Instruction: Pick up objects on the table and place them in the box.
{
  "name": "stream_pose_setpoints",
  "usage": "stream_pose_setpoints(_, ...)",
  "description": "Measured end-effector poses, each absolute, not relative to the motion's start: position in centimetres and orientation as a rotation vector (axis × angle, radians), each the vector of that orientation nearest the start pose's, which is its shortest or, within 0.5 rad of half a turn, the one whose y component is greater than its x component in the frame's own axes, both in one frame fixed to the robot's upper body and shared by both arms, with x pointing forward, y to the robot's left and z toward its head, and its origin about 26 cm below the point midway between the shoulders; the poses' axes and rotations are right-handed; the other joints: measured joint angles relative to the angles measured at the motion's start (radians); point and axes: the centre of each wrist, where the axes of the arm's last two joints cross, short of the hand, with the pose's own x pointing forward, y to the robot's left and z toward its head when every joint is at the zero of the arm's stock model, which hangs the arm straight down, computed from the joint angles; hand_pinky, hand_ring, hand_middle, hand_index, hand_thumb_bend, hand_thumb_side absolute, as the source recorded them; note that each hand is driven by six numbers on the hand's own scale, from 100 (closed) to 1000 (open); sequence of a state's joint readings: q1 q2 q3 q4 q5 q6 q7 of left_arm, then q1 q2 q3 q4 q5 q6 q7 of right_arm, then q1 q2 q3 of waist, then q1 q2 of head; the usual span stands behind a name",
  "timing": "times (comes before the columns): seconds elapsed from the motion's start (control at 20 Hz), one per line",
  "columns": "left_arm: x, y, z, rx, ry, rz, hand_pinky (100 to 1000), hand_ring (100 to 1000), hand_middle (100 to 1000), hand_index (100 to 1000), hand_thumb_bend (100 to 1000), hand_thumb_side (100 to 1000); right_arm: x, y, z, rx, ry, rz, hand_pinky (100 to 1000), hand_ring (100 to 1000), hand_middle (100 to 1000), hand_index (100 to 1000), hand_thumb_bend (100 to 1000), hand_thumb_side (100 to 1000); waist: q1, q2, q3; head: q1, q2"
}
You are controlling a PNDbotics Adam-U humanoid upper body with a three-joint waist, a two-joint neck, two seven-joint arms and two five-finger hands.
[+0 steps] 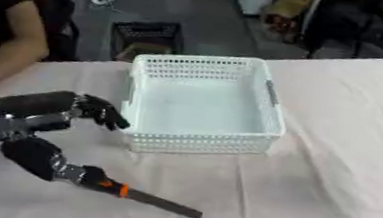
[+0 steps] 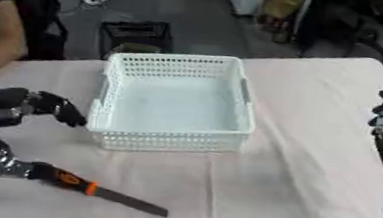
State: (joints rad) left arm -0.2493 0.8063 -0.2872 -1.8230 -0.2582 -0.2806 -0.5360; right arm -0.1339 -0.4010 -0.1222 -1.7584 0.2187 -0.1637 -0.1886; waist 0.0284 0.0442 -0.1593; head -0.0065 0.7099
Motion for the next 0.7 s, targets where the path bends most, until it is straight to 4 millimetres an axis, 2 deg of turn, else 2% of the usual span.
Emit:
stream_pose_setpoints(0.5, 30.9, 31.1, 12.9, 0.294, -1.509, -1.805, 708, 720, 727, 851, 493, 602, 30.1, -34.2, 11.7, -0.680, -2.063, 0.293, 341, 424, 480, 721, 100, 694, -0.003, 0.001, 0.000, 0.000, -0.004)
stream_pose_setpoints(0.7, 30.8, 31.3, 12.3, 0.333, -1.485, -1.823, 691, 691, 696, 824, 411, 546, 30.1, -34.2, 11.7, -0.679, -2.064, 0.294, 341, 424, 480, 721, 100, 693, -0.003, 0.001, 0.000, 0.000, -0.004)
